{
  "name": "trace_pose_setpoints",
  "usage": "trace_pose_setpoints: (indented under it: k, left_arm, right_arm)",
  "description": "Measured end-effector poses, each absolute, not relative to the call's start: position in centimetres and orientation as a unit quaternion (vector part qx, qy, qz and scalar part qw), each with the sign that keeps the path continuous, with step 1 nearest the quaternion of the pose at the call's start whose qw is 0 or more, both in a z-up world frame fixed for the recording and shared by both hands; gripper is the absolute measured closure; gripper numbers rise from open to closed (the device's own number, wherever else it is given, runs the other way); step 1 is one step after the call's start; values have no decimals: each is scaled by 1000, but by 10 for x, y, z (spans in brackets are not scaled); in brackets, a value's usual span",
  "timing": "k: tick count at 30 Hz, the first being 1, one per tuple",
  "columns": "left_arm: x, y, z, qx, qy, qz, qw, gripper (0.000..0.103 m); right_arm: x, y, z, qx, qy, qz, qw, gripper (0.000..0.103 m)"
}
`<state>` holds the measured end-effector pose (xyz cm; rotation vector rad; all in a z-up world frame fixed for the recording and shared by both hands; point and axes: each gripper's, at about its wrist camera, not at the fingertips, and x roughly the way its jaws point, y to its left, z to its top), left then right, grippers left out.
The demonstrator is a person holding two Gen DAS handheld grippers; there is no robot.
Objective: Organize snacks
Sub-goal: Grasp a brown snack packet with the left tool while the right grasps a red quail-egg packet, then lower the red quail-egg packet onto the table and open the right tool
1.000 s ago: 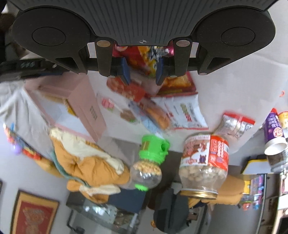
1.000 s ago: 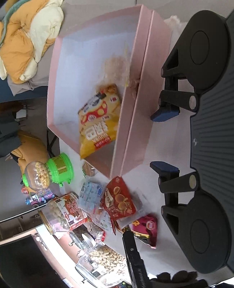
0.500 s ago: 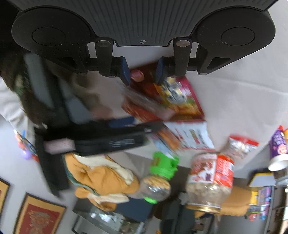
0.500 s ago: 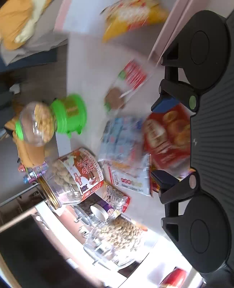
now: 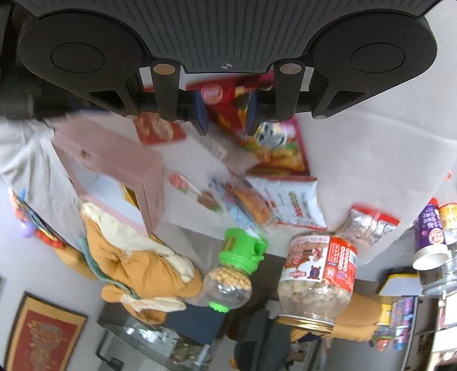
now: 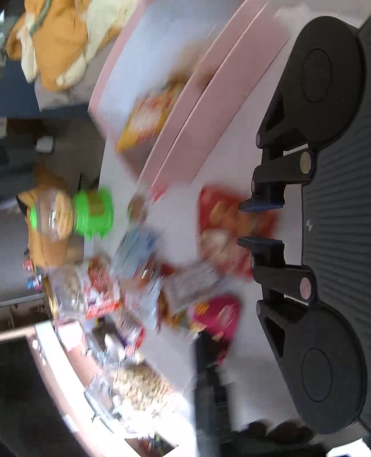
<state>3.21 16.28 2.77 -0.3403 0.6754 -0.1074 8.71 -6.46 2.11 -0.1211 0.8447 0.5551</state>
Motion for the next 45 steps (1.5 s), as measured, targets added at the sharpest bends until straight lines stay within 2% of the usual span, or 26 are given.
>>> trace_pose_setpoints:
  k: [2, 5, 7, 9, 14, 16, 19, 20, 22, 24, 26, 27, 32, 36, 45]
  left_arm:
    - [52, 158, 26, -177, 343, -40, 922, 70]
    - [82, 148, 21, -192, 365, -32, 911, 69]
    - [99, 136, 17, -170, 381, -28, 909, 69]
    - [108, 119, 15, -120, 384, -34, 915, 66]
    - [103, 107, 16, -47, 381, -42, 922, 62]
    - [101, 110, 16, -44, 383, -45, 922, 62]
    - [100, 110, 16, -45, 385, -48, 921, 62]
    - [100, 110, 16, -47, 385, -49, 920, 62]
    - [103, 108, 16, -50, 384, -54, 920, 62]
    - [103, 101, 14, -40, 377, -58, 923, 60]
    - [102, 91, 11, -19, 368, -72, 927, 59]
    - [101, 86, 9, -10, 367, -84, 926, 57]
    - [77, 59, 6, 75, 354, -127, 923, 58]
    - [66, 54, 7, 84, 365, -148, 915, 58]
    - [78, 48, 0, 70, 342, -141, 926, 54]
  right_arm:
    - [79, -77, 14, -73, 398, 237, 883, 84]
    - [78, -93, 5, -34, 406, 227, 884, 68]
    - [80, -99, 7, 13, 407, 233, 883, 43]
    - [83, -95, 11, 33, 401, 240, 883, 36]
    - [102, -55, 5, -7, 409, 238, 881, 33]
    - [109, -41, 0, -21, 401, 239, 884, 23]
    - [114, -30, -1, -33, 390, 231, 891, 26]
    - [115, -30, -1, -31, 388, 231, 892, 29]
    - [112, -37, 2, -24, 387, 232, 892, 46]
    - [103, -51, 6, -25, 387, 220, 895, 51]
    - [92, -63, 6, -36, 376, 192, 906, 51]
    - [85, -72, 4, -41, 371, 179, 910, 51]
    - [66, -106, -2, 2, 371, 164, 914, 49]
    - [58, -113, -8, 7, 353, 143, 925, 30]
    - [60, -115, -13, 20, 352, 139, 925, 20]
